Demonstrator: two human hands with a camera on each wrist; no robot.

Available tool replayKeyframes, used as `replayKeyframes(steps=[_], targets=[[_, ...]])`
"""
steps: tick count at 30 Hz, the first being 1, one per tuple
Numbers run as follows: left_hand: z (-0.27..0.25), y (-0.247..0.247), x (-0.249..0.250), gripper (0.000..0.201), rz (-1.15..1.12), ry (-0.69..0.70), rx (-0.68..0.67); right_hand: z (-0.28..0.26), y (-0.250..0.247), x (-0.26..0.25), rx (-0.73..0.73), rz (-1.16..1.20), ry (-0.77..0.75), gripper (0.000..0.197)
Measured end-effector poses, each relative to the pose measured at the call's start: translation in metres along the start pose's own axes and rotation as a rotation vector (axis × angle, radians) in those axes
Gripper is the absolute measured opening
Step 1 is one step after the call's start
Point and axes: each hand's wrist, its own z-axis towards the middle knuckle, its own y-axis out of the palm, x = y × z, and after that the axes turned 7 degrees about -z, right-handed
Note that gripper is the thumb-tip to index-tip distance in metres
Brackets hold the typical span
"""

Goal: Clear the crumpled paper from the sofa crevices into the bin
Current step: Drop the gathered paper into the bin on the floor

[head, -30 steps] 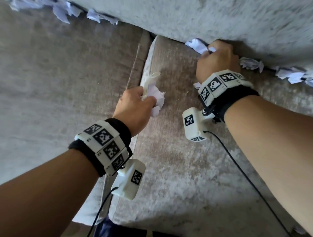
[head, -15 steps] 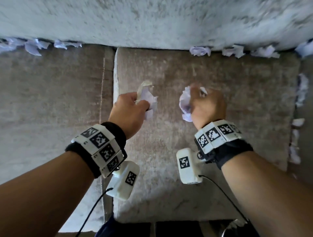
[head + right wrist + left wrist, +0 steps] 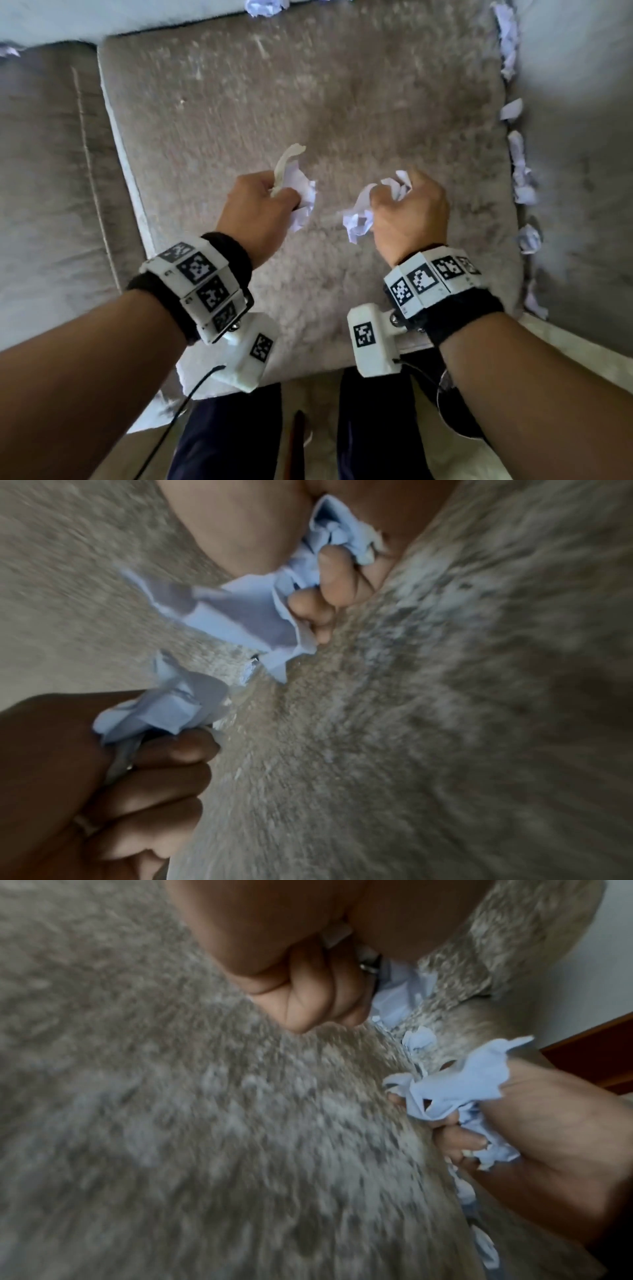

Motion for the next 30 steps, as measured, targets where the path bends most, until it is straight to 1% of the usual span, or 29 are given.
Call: replayKeyframes(steps=[2, 3, 4, 5, 6, 8, 9, 10, 11, 12, 13, 14, 16, 19, 22, 24, 27, 28, 30], targets=[[-0.013, 0.022, -0.001, 0.023, 0.016, -0.003, -0.019, -0.006, -0.02, 0.02, -0.034, 0.002, -0.007, 0.023], [-0.019, 0.035, 0.0, 0.022, 0.018, -0.004, -0.037, -0.008, -0.032, 0.031, -0.041, 0.004, -0.006, 0.026], [-0.024, 0.051, 0.002, 0.026, 0.022, -0.002, -0.058, -0.009, -0.046, 0.044, -0.035, 0.013, -0.015, 0.022], [-0.029, 0.068, 0.006, 0.032, 0.035, 0.001, -0.073, -0.01, -0.06, 0.057, -0.026, 0.018, -0.016, 0.011], [-0.035, 0.086, 0.01, 0.036, 0.051, 0.012, -0.084, -0.01, -0.074, 0.07, -0.01, 0.012, -0.011, 0.004], [-0.048, 0.126, 0.02, 0.033, 0.095, 0.051, -0.13, -0.01, -0.101, 0.102, 0.02, 0.005, 0.049, 0.012], [-0.055, 0.146, 0.025, 0.027, 0.121, 0.073, -0.166, -0.011, -0.114, 0.117, 0.042, 0.0, 0.075, 0.02], [-0.064, 0.165, 0.03, 0.022, 0.155, 0.092, -0.204, -0.014, -0.126, 0.134, 0.065, 0.003, 0.074, 0.021], [-0.073, 0.183, 0.035, 0.02, 0.197, 0.107, -0.244, -0.019, -0.134, 0.149, 0.076, 0.022, 0.07, 0.016], [-0.081, 0.199, 0.037, 0.019, 0.235, 0.117, -0.29, -0.025, -0.142, 0.165, 0.077, 0.033, 0.066, 0.006], [-0.088, 0.214, 0.036, 0.019, 0.266, 0.123, -0.336, -0.033, -0.147, 0.179, 0.074, 0.029, 0.08, 0.007], [-0.095, 0.227, 0.036, 0.018, 0.294, 0.123, -0.376, -0.04, -0.15, 0.195, 0.071, 0.021, 0.089, 0.011], [-0.108, 0.249, 0.031, 0.018, 0.348, 0.125, -0.43, -0.055, -0.154, 0.226, 0.067, 0.053, 0.15, 0.007], [-0.126, 0.277, 0.019, 0.02, 0.451, 0.138, -0.49, -0.077, -0.16, 0.266, 0.07, 0.147, 0.252, 0.019], [-0.14, 0.302, 0.005, 0.017, 0.512, 0.088, -0.545, -0.1, -0.161, 0.296, -0.018, 0.174, 0.4, 0.025], [-0.15, 0.317, -0.005, 0.018, 0.551, 0.075, -0.599, -0.113, -0.157, 0.319, -0.041, 0.203, 0.487, 0.027], [-0.163, 0.339, -0.02, 0.036, 0.62, 0.106, -0.676, -0.13, -0.152, 0.356, -0.018, 0.264, 0.595, 0.03], [-0.168, 0.346, -0.024, 0.037, 0.634, 0.107, -0.706, -0.135, -0.151, 0.369, 0.005, 0.271, 0.637, 0.032], [-0.174, 0.357, -0.033, 0.029, 0.643, 0.085, -0.742, -0.143, -0.149, 0.392, 0.057, 0.29, 0.72, 0.036]])
